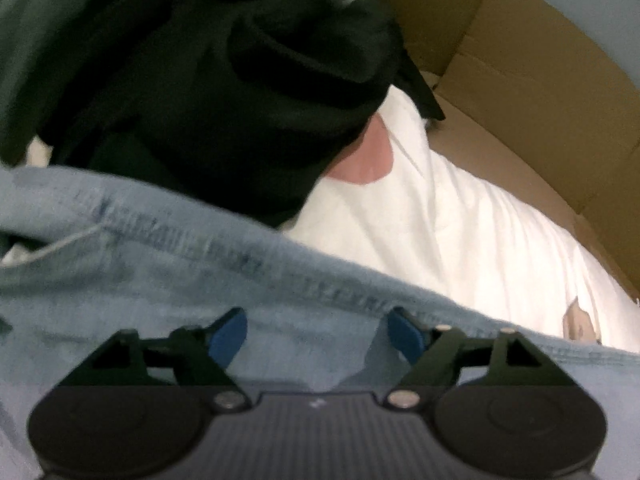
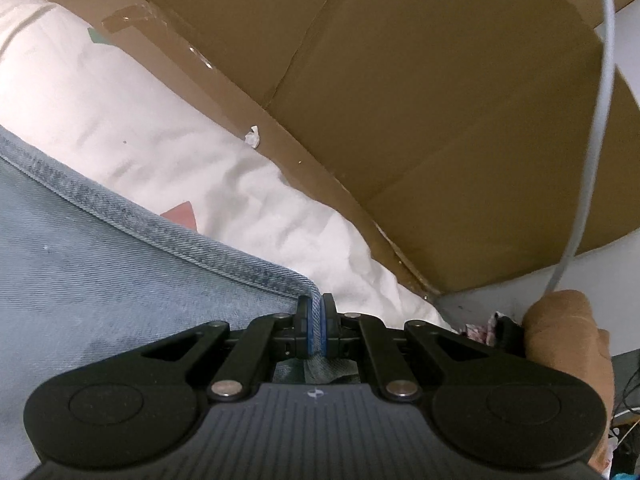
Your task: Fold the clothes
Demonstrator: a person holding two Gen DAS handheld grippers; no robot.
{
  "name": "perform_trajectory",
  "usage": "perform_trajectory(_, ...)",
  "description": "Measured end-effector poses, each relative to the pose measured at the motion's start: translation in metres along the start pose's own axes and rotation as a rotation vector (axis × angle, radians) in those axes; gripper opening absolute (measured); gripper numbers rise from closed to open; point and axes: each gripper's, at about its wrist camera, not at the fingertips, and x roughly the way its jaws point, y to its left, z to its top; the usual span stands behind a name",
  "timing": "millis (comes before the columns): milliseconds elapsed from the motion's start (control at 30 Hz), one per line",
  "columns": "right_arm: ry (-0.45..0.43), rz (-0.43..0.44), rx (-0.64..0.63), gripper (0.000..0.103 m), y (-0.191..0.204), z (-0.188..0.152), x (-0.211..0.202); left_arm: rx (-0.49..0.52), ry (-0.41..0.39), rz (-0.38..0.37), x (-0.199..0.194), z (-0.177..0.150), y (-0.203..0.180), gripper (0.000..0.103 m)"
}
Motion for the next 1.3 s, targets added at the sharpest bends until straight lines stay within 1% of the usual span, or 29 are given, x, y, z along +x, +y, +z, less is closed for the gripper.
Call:
perform_trajectory(100, 0.004, -0.003, 0.010, 0.001, 0.002, 0.002, 0.005, 0.014, -0.006, 0.007, 0.005, 0.002, -0.006, 0.093)
perform_trajectory(167, 0.007, -0.010, 0.009, 0.001, 0.004, 0.002, 0.007, 0.027, -0.011, 0.021, 0.006, 0.001, -0.010, 0.095)
perform_trajectory(267, 0.012, -0.030, 0.015, 0.002, 0.010, 0.001, 0.006, 0.041, -0.016, 0.045, 0.005, 0.001, -0.015, 0.095)
perform_trajectory(333, 0.004, -0.042, 0.012, 0.004, 0.013, -0.001, -0.001, 0.037, -0.010, 0.062, 0.001, -0.001, -0.017, 0.089)
perform_trajectory(367, -0.014, -0.042, -0.006, 0.008, 0.015, -0.003, -0.008, 0.032, 0.008, 0.054, -0.004, -0.004, -0.019, 0.084)
perform_trajectory(400, -0.034, -0.037, -0.012, 0.025, 0.014, -0.005, -0.015, 0.026, 0.028, 0.046, -0.009, -0.007, -0.021, 0.081)
perform_trajectory(433, -0.056, -0.019, 0.001, 0.034, 0.011, -0.008, -0.025, 0.021, 0.047, 0.037, -0.014, -0.010, -0.024, 0.081)
perform_trajectory(467, -0.079, 0.003, 0.025, 0.046, 0.008, -0.011, -0.035, 0.032, 0.053, 0.020, -0.020, -0.016, -0.029, 0.080)
perform_trajectory(500, -0.100, 0.025, 0.052, 0.048, 0.004, -0.015, -0.046, 0.045, 0.058, 0.002, -0.026, -0.022, -0.035, 0.080)
perform_trajectory(567, -0.136, 0.064, 0.094, 0.048, -0.001, -0.025, -0.066, 0.071, 0.074, -0.035, -0.035, -0.033, -0.048, 0.080)
perform_trajectory(633, -0.153, 0.097, 0.111, 0.048, 0.000, -0.038, -0.084, 0.100, 0.101, -0.072, -0.038, -0.045, -0.064, 0.080)
perform_trajectory(700, -0.170, 0.130, 0.128, 0.048, 0.001, -0.051, -0.103, 0.138, 0.115, -0.092, -0.039, -0.056, -0.081, 0.080)
perform_trajectory(800, -0.173, 0.172, 0.151, 0.048, 0.004, -0.070, -0.123, 0.176, 0.136, -0.101, -0.036, -0.068, -0.101, 0.080)
perform_trajectory(867, -0.175, 0.194, 0.172, 0.048, 0.010, -0.091, -0.134, 0.194, 0.140, -0.095, -0.033, -0.072, -0.113, 0.080)
perform_trajectory(967, -0.166, 0.232, 0.221, 0.048, 0.017, -0.114, -0.133, 0.228, 0.154, -0.105, -0.019, -0.069, -0.128, 0.080)
perform_trajectory(1067, -0.151, 0.275, 0.308, 0.048, 0.025, -0.148, -0.134, 0.242, 0.177, -0.115, -0.008, -0.065, -0.140, 0.086)
perform_trajectory(1100, -0.149, 0.281, 0.333, 0.048, 0.028, -0.156, -0.132, 0.256, 0.174, -0.108, -0.005, -0.070, -0.141, 0.087)
perform_trajectory(1200, -0.142, 0.287, 0.379, 0.048, 0.036, -0.185, -0.135, 0.288, 0.136, -0.091, 0.017, -0.055, -0.149, 0.092)
perform_trajectory(1300, -0.141, 0.282, 0.442, 0.048, 0.038, -0.205, -0.136, 0.317, 0.078, -0.048, 0.028, -0.052, -0.159, 0.092)
